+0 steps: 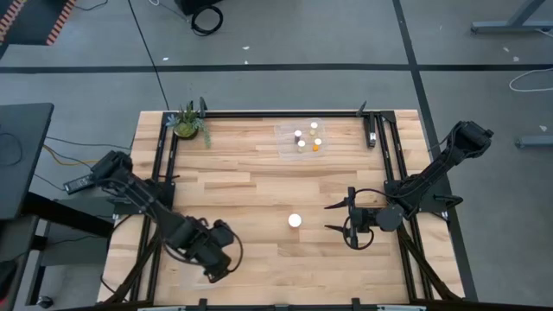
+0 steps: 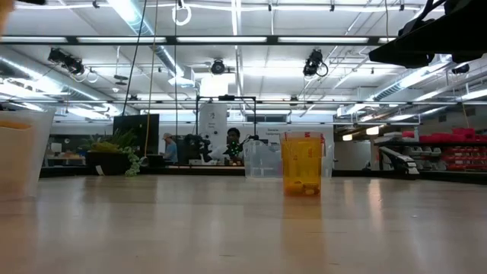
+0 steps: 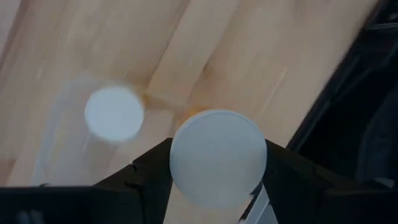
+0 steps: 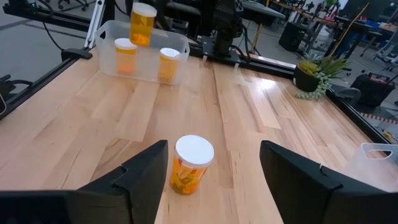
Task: Pick and place medicine bottles into bin by pill shape (circle, oval)
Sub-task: Put the big orange pill bottle into the bottom transparent bin
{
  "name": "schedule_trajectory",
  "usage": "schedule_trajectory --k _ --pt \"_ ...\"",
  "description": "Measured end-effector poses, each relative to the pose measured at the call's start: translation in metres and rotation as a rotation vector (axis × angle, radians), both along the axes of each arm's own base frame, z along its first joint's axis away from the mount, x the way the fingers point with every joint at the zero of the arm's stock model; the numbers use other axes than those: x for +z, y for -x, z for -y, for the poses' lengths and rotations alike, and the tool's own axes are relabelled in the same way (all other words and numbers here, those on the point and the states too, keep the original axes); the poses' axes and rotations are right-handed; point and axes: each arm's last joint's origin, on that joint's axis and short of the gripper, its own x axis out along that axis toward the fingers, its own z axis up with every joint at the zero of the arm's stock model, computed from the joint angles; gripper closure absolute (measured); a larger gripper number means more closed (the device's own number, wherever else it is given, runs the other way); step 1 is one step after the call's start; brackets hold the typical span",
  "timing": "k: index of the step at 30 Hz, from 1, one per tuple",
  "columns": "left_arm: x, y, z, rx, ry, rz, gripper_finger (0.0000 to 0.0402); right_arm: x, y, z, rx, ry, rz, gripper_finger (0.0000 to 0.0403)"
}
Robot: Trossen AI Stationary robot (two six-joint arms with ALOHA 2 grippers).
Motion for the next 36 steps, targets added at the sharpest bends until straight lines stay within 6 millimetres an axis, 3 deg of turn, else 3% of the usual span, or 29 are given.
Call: schedule_trajectory --k 7,13,20,29,36 --pt "-0.004 0.024 0.010 0.069 -0.052 -0.103 0.0188 0.000 0.000 0.000 0.000 0.001 0.000 0.0141" --pt "-0.008 0.037 0.017 0.103 -0.097 -0.155 0.0173 0.000 0.000 0.000 0.000 0.000 0.000 0.0141" --pt "-0.036 0.051 0.027 0.138 -0.093 -0.161 0.0187 0.000 0.000 0.000 0.003 -0.001 -0.001 0.0141" --pt "-0.070 0.065 0.038 0.171 -0.021 -0.129 0.0173 0.000 0.000 0.000 0.004 -0.003 0.004 0.0141" --pt "-0.073 0.069 0.041 0.173 -0.008 -0.125 0.0178 0.001 0.000 0.000 0.004 -0.004 0.004 0.0141"
